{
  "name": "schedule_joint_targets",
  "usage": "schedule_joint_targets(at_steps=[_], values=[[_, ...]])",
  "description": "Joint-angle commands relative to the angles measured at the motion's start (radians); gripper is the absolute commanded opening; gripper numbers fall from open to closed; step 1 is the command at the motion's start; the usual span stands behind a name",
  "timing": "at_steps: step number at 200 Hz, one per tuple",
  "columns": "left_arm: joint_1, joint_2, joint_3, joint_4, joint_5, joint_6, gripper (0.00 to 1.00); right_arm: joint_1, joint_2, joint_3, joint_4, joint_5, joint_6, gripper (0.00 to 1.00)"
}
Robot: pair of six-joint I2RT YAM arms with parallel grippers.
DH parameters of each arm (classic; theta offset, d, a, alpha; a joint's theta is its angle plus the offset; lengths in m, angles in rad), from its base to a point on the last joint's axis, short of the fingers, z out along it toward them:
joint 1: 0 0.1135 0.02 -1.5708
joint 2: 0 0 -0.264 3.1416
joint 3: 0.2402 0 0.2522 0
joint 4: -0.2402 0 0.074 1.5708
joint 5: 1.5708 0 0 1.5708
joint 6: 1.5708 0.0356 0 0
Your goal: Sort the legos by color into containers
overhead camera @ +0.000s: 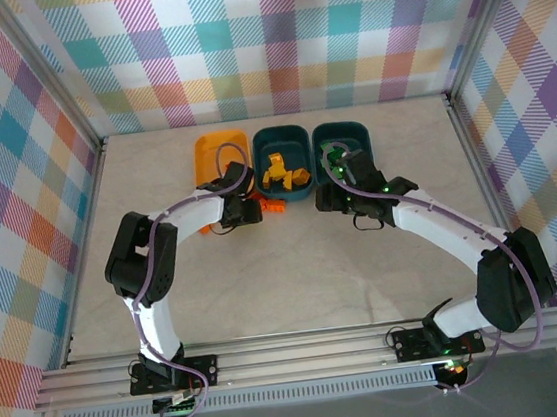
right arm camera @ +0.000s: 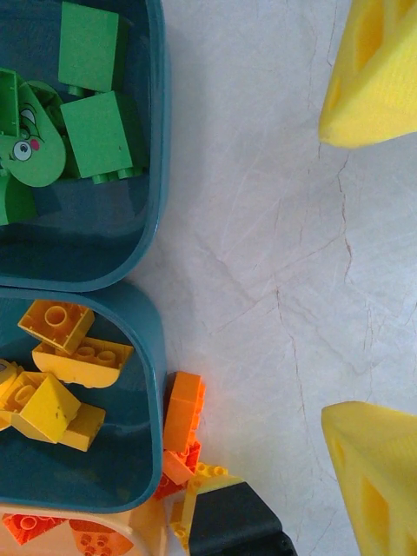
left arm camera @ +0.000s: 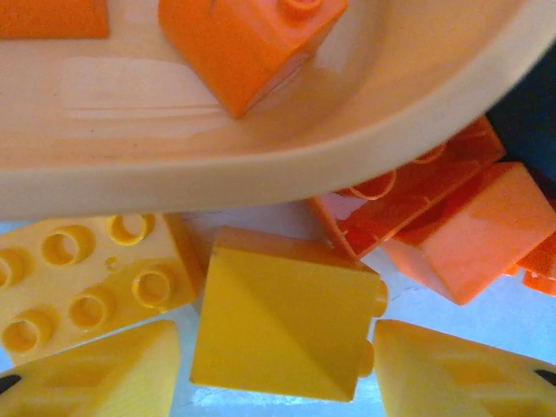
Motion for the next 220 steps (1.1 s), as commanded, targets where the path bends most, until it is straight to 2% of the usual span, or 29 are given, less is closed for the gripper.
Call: schedule_joint_targets(at_steps=[1, 79, 116, 143, 183, 220], values=[[-0.021, 0.008, 0.028, 0.006, -0.026, 0.028, 0.58, 0.004, 0.007, 0.023, 0.013, -0.012, 0.005, 0.77], [-0.025, 0.044, 0.043, -0.013, -0.044, 0.041, 0.5, 0.005, 0.021, 0.028, 0.019, -0.003, -0.009, 0.77], [-0.03, 0.029, 0.033, -0.028, -0.064, 0.041, 0.36, 0.004, 0.015, 0.017, 0.033, 0.005, -0.013, 0.77], [-0.047, -0.034, 0.003, -0.046, -0.079, 0.032, 0.33, 0.003, 0.011, 0.011, 0.041, 0.013, -0.013, 0.77], [-0.081, -0.211, -0.045, -0.076, -0.062, -0.004, 0.32, -0.001, 0.007, -0.004, 0.062, 0.015, -0.013, 0.77], [-0.092, -0.292, -0.014, -0.098, -0.023, -0.028, 0.31, -0.028, 0.009, -0.023, 0.082, -0.012, 0.015, 0.77]])
